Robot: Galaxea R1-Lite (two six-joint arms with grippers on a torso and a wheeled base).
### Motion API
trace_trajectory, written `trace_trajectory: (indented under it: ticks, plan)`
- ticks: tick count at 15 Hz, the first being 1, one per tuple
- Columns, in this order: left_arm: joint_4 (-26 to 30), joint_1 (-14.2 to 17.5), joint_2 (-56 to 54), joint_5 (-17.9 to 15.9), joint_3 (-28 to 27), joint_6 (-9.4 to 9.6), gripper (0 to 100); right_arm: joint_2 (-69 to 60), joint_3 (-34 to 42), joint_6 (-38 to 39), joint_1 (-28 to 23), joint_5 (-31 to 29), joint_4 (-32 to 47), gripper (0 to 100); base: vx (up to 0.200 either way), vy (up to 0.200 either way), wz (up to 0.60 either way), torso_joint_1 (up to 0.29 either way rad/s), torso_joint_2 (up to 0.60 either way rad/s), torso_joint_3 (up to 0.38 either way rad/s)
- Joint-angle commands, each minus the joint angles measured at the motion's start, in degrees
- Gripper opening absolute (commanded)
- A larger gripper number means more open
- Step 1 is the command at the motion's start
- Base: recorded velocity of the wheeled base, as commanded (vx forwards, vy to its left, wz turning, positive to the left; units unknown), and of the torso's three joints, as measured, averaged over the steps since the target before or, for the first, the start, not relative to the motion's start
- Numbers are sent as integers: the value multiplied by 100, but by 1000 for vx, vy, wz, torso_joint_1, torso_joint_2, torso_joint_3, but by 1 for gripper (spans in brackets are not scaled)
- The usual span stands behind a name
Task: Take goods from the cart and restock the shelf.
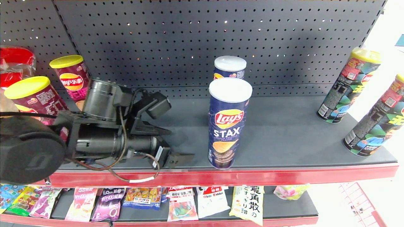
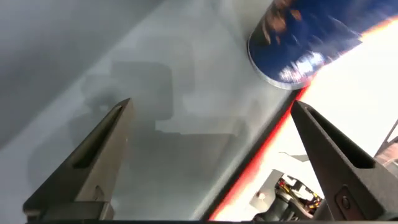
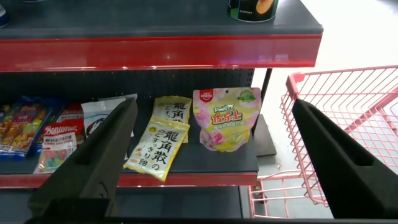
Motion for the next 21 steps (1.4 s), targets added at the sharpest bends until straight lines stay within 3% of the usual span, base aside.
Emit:
trace_trajectory:
  ticks: [1,3,5,7,9,12,14,15,16,17,19,21]
  plan:
    - [144,284,-1669,-1,974,-168,100,0,0,-4,1,2,0,100,0,0,0,0,0,0]
    - [530,442,-2873,34,1589,-300,100,0,0,5,1,2,0,100,0,0,0,0,0,0]
    - [1225,547,-4156,333,2090,-396,100,0,0,5,1,11,0,100,0,0,0,0,0,0]
    - [2025,670,-5378,781,2477,-765,100,0,0,5,1,2,0,100,0,0,0,0,0,0]
    - [2824,829,-6740,1449,2907,-1179,100,0,0,5,1,11,0,100,0,0,0,0,0,0]
    - [4310,1198,-8217,2152,2925,-1205,100,0,0,5,1,11,0,100,0,0,0,0,0,0]
    - [4652,1672,-8700,2424,3013,-1258,100,0,0,5,1,20,0,100,0,0,0,0,0,0]
    - [4582,1883,-8867,2820,3294,-1618,100,0,0,5,1,11,0,100,0,0,0,0,0,0]
    - [4389,1883,-8867,3330,3426,-1811,100,0,0,-13,1,-16,0,100,0,0,0,0,0,0]
    - [4002,1875,-8867,3655,3698,-1855,100,0,0,-13,1,-42,0,100,0,0,0,0,0,0]
    - [2947,1875,-8867,3453,4173,-1899,100,0,0,-13,1,-112,0,100,0,0,0,0,0,0]
    - [1190,1875,-8858,2688,5008,-1767,100,0,0,-4,1,-112,0,100,0,0,0,0,0,0]
